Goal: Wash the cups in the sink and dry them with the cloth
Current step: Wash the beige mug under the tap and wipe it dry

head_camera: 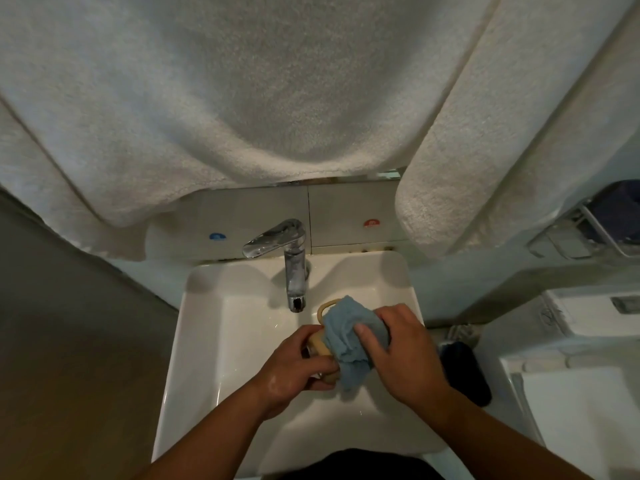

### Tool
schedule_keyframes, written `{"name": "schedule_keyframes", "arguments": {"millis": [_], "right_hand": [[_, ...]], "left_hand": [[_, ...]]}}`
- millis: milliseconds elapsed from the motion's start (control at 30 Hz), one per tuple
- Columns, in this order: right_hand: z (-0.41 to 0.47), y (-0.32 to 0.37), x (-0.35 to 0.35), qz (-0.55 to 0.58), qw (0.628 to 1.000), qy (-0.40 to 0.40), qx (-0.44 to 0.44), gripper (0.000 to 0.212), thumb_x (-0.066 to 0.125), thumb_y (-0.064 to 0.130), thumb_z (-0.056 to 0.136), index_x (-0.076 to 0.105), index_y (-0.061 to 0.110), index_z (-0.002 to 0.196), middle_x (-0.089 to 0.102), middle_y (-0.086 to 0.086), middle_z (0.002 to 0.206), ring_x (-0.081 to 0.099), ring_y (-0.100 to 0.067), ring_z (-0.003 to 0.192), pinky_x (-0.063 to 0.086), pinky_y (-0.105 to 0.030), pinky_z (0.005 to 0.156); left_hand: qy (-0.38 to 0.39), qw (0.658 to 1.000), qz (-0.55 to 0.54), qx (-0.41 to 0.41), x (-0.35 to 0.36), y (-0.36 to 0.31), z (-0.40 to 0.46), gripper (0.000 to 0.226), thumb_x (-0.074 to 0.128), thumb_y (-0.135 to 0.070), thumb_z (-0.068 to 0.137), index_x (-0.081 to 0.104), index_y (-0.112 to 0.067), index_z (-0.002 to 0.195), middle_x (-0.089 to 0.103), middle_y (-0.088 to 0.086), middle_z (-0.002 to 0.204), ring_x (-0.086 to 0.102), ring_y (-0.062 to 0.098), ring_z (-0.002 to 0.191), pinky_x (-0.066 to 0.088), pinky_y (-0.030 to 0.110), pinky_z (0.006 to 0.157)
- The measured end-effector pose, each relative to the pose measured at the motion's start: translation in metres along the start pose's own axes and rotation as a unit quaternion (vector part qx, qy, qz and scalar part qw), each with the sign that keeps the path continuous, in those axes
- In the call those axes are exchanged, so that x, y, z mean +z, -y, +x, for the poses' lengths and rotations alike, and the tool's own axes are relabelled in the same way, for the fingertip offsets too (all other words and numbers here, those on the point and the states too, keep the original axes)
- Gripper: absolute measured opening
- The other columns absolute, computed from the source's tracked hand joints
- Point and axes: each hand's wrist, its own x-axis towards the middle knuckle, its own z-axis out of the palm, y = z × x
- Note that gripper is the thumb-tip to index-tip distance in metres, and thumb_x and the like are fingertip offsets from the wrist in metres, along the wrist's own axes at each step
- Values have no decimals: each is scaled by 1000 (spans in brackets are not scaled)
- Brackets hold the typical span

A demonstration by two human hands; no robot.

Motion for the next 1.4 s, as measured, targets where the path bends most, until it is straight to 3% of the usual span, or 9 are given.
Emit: {"name": "schedule_keyframes", "arguments": {"millis": [100,200,300,467,633,800,1000,1233,1400], "right_hand": [[0,-3,2,-19,998,-39,-53,41,56,41,99,52,29,138,44,8,138,45,-5,122,39,-22,102],[2,1,2,-16,989,-10,-148,43,40,38,101,57,26,139,40,7,153,36,-8,138,29,-28,115],[-8,11,16,-23,982,5,-188,49,33,50,104,62,24,134,51,6,148,39,-10,141,23,-33,122],[-10,-1,17,-104,942,1,-319,44,31,37,108,61,19,134,58,-2,141,49,-18,135,35,-43,118],[-1,-7,9,-46,972,-121,-197,45,33,36,107,67,12,122,58,-7,130,57,-21,121,43,-43,111],[-11,18,7,-68,914,-115,-382,51,29,38,109,72,11,106,73,-5,108,62,-17,110,39,-38,109],[-1,-11,8,-36,961,-124,-246,33,47,30,100,71,13,115,66,-3,123,56,-19,120,46,-47,103],[3,-25,-2,-56,940,-64,-331,36,49,34,101,66,13,124,59,-6,131,54,-22,123,42,-37,109],[16,-25,-16,109,977,-169,-73,24,44,33,101,60,31,119,61,8,117,54,4,111,50,-31,99]], "left_hand": [[-6,1000,10,12,3,-2,-4,58,83,-15,69,63,-20,123,65,12,117,71,31,101,61,52,85],[-22,999,23,30,6,-4,-7,59,88,-19,65,65,-23,120,65,11,115,71,31,100,62,49,80],[-26,998,36,55,12,-9,-8,55,90,-15,64,70,-24,115,69,10,112,71,35,99,63,50,78],[-39,994,66,81,16,-14,-12,55,92,-11,58,73,-24,109,71,12,104,71,37,93,63,52,73],[-45,995,56,76,19,-18,-14,61,96,-14,56,71,-28,110,64,10,114,70,34,95,63,43,67],[-41,994,69,74,22,-16,-16,49,92,-7,60,72,-22,102,70,10,104,73,29,90,63,46,68],[-33,994,71,79,24,-22,-16,62,95,-22,52,70,-31,108,63,9,116,69,34,98,63,46,69],[-21,995,67,73,17,-25,-19,62,93,-19,50,71,-29,107,64,13,113,68,33,95,63,47,71],[-12,981,175,88,1,-31,-14,72,96,-21,61,61,-49,117,55,-8,126,64,21,107,62,35,80]]}}
